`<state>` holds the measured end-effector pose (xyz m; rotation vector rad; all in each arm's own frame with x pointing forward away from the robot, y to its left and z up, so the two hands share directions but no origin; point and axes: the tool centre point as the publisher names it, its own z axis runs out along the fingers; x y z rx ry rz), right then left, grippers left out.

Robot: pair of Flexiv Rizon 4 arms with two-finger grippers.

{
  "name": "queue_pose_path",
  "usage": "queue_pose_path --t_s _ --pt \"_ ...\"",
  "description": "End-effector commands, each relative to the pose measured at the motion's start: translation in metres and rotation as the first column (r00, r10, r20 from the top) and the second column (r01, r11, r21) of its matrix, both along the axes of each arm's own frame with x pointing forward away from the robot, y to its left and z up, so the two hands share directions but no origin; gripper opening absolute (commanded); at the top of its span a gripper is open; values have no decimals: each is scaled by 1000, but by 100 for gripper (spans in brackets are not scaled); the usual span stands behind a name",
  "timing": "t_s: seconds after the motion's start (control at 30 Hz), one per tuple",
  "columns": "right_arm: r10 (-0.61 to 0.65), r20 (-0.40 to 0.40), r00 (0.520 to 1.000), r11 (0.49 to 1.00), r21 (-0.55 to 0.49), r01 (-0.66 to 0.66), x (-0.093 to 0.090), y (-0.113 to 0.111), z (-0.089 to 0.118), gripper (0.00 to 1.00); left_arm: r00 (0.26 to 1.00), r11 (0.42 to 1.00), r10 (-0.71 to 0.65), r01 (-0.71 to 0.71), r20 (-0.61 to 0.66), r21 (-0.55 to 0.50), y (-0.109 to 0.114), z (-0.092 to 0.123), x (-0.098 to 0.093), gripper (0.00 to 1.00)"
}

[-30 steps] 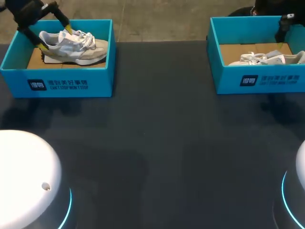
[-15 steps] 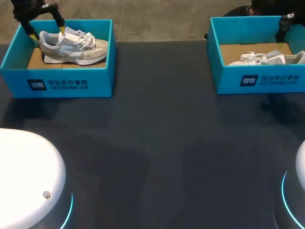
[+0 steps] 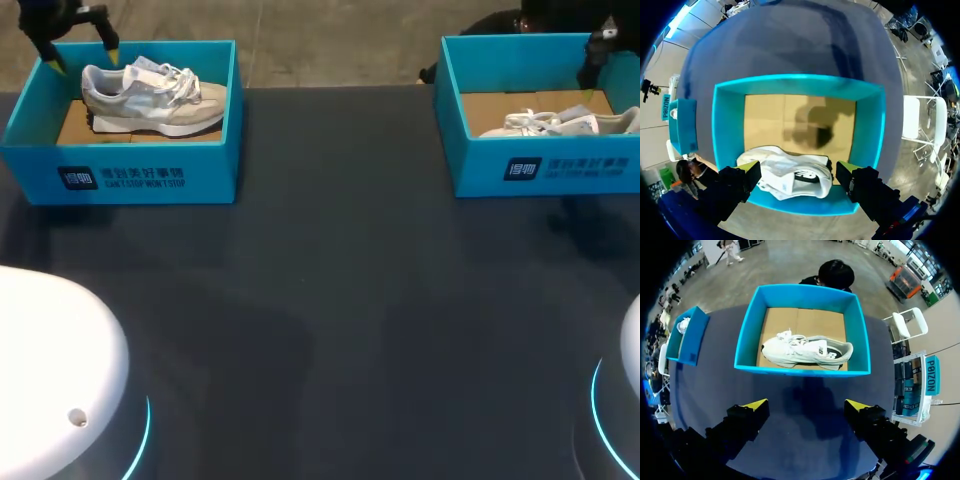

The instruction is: Take the shoe out of the shoebox, open the shoe tongue, remove and reinsert the insole, then place the shoe into the shoebox

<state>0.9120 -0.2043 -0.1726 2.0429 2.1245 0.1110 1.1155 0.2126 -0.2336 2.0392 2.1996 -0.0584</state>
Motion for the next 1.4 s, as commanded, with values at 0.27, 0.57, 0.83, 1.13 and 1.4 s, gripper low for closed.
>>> queue_pose_path --t_s 0.27,0.57,0.83,1.13,1.4 --pt "0 3 1000 1000 0 0 -1 0 -1 100 1000 999 -5 4 21 42 26 -21 39 100" --pt "0 3 1000 1000 0 0 -1 0 -1 100 1000 999 -5 4 21 42 26 -21 39 100" --pt "0 3 1000 1000 0 0 -1 0 -1 100 1000 999 -5 4 21 42 26 -21 39 100" --pt "0 3 1000 1000 0 0 -1 0 -1 100 998 998 27 -30 55 49 46 -18 54 100" --pt "0 3 1000 1000 0 0 -1 0 -1 100 998 997 -50 47 47 64 54 -32 73 100"
